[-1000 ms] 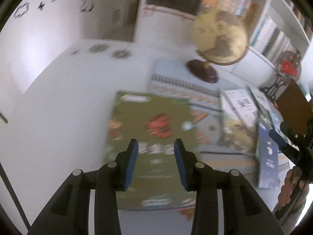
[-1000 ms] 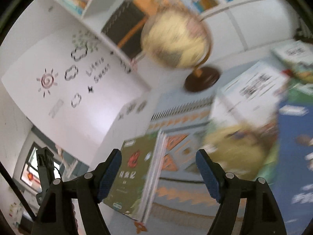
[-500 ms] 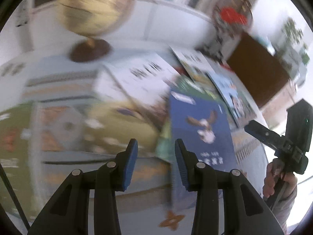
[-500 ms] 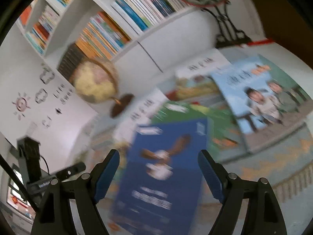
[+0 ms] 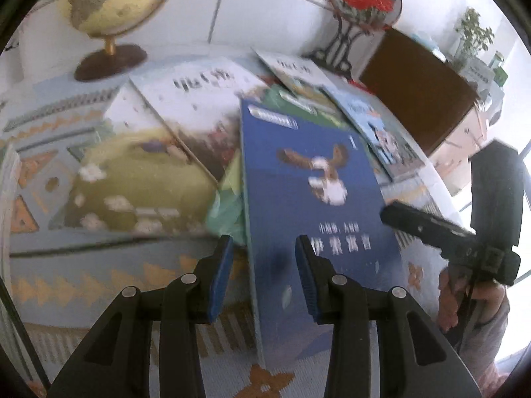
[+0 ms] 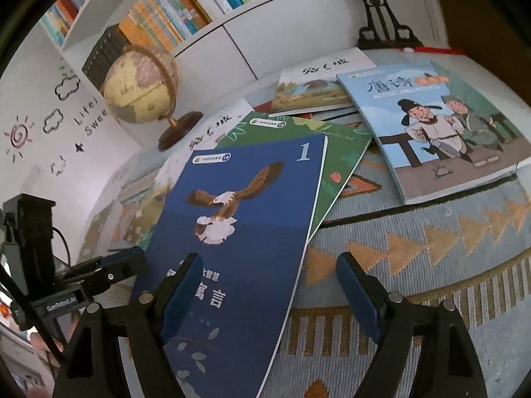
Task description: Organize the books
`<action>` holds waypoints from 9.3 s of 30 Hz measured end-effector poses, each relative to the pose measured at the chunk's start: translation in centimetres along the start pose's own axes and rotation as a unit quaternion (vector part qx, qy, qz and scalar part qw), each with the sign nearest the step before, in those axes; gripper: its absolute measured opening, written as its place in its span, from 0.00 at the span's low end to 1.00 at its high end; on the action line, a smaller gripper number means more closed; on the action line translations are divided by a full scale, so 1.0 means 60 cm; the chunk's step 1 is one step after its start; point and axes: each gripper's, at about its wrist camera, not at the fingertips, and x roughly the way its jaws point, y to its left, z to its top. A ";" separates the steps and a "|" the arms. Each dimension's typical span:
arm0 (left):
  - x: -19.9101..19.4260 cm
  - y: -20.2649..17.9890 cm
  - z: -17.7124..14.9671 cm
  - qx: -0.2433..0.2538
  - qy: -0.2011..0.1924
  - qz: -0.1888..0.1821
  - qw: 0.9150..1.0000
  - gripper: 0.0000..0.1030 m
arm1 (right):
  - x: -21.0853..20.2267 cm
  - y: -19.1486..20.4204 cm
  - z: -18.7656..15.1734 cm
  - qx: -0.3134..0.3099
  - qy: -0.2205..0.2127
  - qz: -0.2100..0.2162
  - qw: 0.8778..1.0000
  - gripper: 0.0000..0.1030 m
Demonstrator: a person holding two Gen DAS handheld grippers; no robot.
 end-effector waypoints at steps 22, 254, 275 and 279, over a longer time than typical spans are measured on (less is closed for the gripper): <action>0.015 -0.026 -0.020 0.033 0.014 0.004 0.999 0.36 | -0.001 -0.016 -0.011 0.033 0.059 0.153 0.986 0.31; 0.056 -0.026 0.100 0.077 0.006 0.123 0.989 0.32 | 0.030 -0.013 0.044 0.161 -0.010 -0.021 0.987 0.78; -0.011 -0.054 0.016 0.178 -0.064 0.201 0.961 0.40 | 0.054 0.042 0.034 0.069 -0.027 0.083 0.994 0.77; -0.005 0.028 0.068 0.129 -0.039 0.211 0.968 0.69 | 0.062 0.035 0.033 0.120 -0.010 0.148 0.982 0.77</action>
